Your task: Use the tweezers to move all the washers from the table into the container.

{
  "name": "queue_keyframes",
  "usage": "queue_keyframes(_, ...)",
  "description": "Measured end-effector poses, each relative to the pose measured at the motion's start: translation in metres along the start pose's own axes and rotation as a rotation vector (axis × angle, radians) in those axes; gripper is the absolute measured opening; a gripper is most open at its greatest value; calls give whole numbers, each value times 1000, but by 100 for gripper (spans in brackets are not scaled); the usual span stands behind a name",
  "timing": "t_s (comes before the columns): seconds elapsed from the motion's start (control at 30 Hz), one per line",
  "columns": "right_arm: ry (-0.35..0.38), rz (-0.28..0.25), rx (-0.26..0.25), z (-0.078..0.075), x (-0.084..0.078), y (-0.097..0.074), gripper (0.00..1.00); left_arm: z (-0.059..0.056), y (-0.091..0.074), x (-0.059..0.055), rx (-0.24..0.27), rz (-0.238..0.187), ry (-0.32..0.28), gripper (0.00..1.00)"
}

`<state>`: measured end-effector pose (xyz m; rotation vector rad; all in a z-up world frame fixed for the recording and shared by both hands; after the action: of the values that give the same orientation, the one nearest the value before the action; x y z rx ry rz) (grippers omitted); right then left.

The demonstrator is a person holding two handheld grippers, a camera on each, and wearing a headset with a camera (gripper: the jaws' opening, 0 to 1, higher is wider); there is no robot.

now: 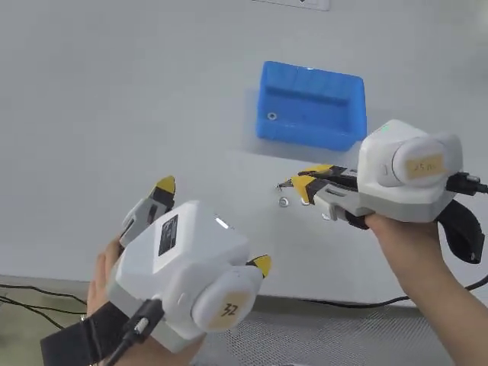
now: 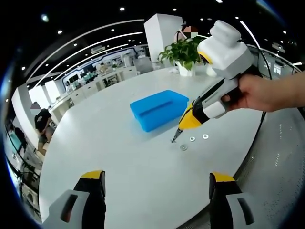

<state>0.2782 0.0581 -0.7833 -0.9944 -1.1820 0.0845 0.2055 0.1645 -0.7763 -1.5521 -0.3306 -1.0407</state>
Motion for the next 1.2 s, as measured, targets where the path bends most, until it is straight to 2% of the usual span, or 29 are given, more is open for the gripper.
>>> queue_keyframes(0.2, -26, -7, -4, -1, 7, -4, 2, 2, -1, 1, 6, -11, -8, 92)
queue_keyframes(0.67, -37, -7, 2, -3, 13, -9, 2, 4, 0, -2, 21, 4, -12, 91)
queue_keyframes(1.0, -73, -45, -45, -22, 38, -25, 2, 4, -1, -2, 19, 12, -14, 91)
queue_keyframes(1.2, -112, -44, -66, -32, 49, -29, 2, 4, -1, -3, 20, 15, -9, 90)
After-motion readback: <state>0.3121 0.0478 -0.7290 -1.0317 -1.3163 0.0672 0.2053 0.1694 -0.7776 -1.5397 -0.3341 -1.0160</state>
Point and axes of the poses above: the centre of the closed fingertips' face, and the gripper's own axes: y roughly forward along the fingers, z roughly to its left, x roughly out of its top, the point moved 3 cm from there along -y, roughly backward along the fingers, and after that the axes turned 7 degrees about -y, right-handed, at the moved point
